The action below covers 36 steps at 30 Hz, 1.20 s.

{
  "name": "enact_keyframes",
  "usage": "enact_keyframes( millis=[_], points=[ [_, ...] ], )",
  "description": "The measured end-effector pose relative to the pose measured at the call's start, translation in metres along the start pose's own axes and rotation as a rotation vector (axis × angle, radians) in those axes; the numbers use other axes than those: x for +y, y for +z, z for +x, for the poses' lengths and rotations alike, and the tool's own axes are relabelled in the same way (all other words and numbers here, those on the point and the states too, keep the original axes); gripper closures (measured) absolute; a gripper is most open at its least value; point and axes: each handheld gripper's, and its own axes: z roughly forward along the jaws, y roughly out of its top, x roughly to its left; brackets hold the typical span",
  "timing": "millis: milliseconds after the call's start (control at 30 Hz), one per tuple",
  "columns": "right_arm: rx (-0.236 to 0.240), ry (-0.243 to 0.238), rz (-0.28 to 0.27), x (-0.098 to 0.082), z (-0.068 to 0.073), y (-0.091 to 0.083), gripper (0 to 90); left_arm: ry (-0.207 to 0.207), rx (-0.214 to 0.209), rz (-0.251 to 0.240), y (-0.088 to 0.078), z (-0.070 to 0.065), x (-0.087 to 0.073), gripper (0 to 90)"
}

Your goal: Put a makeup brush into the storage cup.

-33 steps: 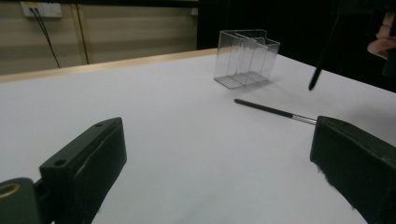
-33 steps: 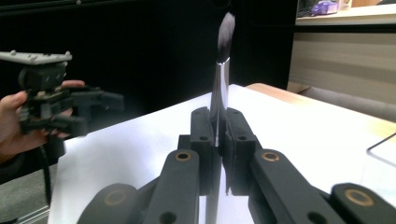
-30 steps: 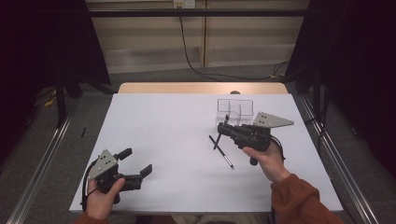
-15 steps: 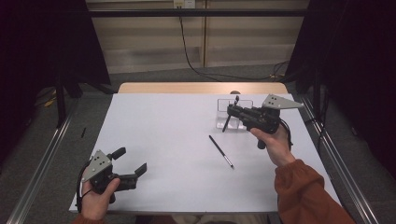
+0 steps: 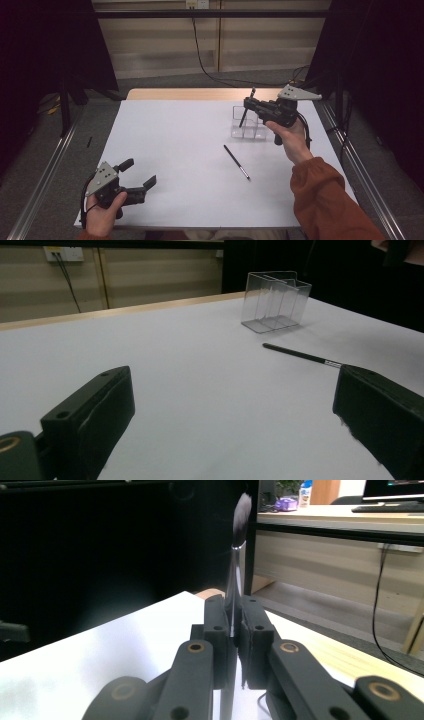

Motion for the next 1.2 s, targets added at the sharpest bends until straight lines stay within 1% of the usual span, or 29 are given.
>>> enact_keyframes(
  millis=[33,100,167,233,300,400,500,567,600,667,733,800,900,1033,1200],
  points=[
    [-0.003,0.000,0.003,0.000,-0.001,0.003,84.4,0.011,0.004,0.006,0.001,-0.001,0.000,3.3],
    [-0.007,-0.007,0.002,0.002,-0.002,0.008,84.5,0.009,-0.004,0.007,0.001,-0.001,0.000,3.3],
    [-0.015,-0.003,-0.002,0.004,-0.004,0.011,84.4,0.011,0.000,0.005,0.001,-0.001,0.000,3.3],
    [-0.027,-0.008,0.001,0.007,-0.007,0.015,84.5,0.006,-0.007,0.000,0.000,0.000,0.000,3.3],
    [-0.046,-0.013,0.008,0.010,-0.010,0.018,84.4,0.017,0.000,0.004,0.000,0.000,0.000,3.3],
    [-0.073,-0.026,0.027,0.012,-0.015,0.024,84.4,0.017,-0.001,0.009,0.000,0.000,0.000,3.3],
    [-0.092,-0.030,0.035,0.013,-0.018,0.029,84.4,0.027,-0.007,0.015,0.001,-0.001,0.000,3.3],
    [-0.099,-0.028,0.041,0.014,-0.021,0.031,84.4,0.025,-0.009,0.008,0.002,-0.002,0.000,3.3],
    [-0.105,-0.025,0.046,0.014,-0.024,0.033,84.4,0.028,-0.011,0.013,0.003,-0.002,0.000,3.3],
    [-0.119,-0.007,0.056,0.014,-0.028,0.036,84.4,0.025,-0.011,0.011,0.003,-0.003,0.000,3.3],
    [-0.131,-0.005,0.060,0.014,-0.032,0.038,84.4,0.025,-0.011,0.012,0.003,-0.002,0.000,3.3],
    [-0.133,0.001,0.060,0.013,-0.034,0.041,84.4,0.022,-0.012,0.013,0.003,-0.002,0.000,3.3],
    [-0.135,0.003,0.074,0.010,-0.035,0.044,84.4,0.023,-0.013,0.016,0.003,-0.002,0.000,3.3],
    [-0.131,0.001,0.082,0.006,-0.035,0.045,84.4,0.027,-0.012,0.027,0.004,-0.001,0.000,3.4],
    [-0.130,0.003,0.097,0.001,-0.035,0.046,84.4,0.029,-0.013,0.026,0.004,-0.001,0.001,3.4]
  ],
)
